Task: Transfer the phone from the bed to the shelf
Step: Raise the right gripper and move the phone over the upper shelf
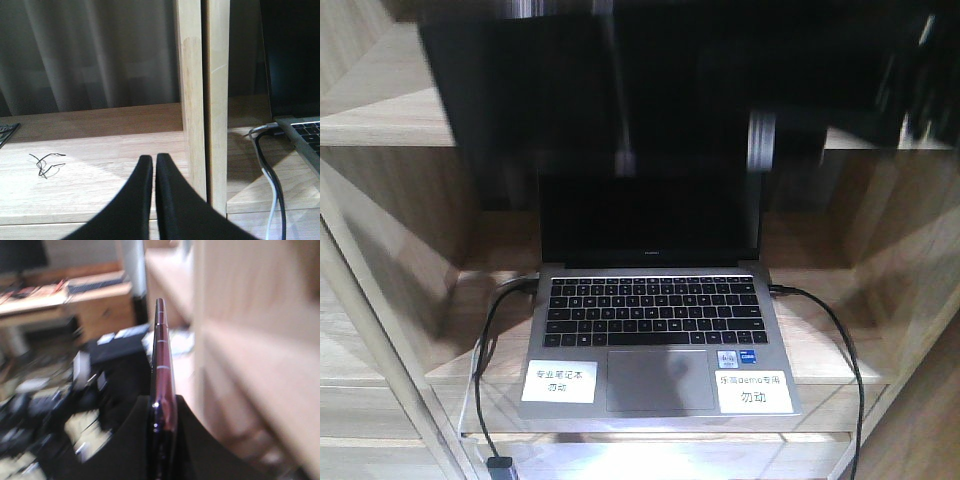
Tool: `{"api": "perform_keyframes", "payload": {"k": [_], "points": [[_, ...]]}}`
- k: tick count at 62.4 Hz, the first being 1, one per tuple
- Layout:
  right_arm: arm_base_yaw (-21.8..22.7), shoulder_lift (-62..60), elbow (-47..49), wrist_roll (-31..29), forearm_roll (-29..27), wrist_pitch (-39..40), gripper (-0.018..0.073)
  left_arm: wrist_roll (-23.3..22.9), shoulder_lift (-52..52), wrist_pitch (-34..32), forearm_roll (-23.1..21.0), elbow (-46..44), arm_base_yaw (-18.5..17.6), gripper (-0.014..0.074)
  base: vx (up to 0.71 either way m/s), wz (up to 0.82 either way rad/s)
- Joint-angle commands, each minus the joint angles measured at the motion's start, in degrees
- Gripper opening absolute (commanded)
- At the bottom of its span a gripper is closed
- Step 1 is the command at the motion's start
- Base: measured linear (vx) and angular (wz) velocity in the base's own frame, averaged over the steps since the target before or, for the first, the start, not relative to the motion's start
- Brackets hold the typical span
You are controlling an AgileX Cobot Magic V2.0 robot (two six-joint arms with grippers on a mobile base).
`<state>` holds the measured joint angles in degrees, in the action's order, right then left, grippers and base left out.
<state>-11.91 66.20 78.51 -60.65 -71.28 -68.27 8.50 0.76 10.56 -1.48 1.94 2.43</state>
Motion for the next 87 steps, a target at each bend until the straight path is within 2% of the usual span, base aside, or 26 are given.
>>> {"api": "perform_keyframes", "payload": {"k": [1, 27, 38, 48, 60, 87], "points": [[0.0, 0.6, 4.9, 0.0, -5.0, 5.2, -0.0002, -0.3, 0.8, -4.1, -0.5, -1.2, -0.2, 0.0001, 0.00, 0.00], [-0.2, 16.0, 20.3, 2.2, -6.7, 6.0, -0.0002, -0.3, 0.8, -4.1, -0.5, -1.2, -0.2, 0.0001, 0.00, 0.00], [-4.8, 23.0, 27.8, 2.4, -5.2, 8.6, -0.0002, -0.3, 0.8, -4.1, -0.5, -1.2, -0.2, 0.0001, 0.00, 0.00], [-7.7, 29.0, 33.7, 5.6, -2.3, 13.6, -0.0002, -0.3, 0.8, -4.1, -0.5, -1.2, -0.2, 0.0001, 0.00, 0.00], [-9.3, 34.2, 35.9, 5.7, -2.0, 18.2, -0.0002, -0.3, 0.8, -4.1, -0.5, -1.2, -0.2, 0.0001, 0.00, 0.00], [-10.2, 40.3, 35.9, 5.6, -1.2, 20.0, -0.0002, -0.3, 0.8, -4.1, -0.5, -1.2, -0.2, 0.0001, 0.00, 0.00]]}}
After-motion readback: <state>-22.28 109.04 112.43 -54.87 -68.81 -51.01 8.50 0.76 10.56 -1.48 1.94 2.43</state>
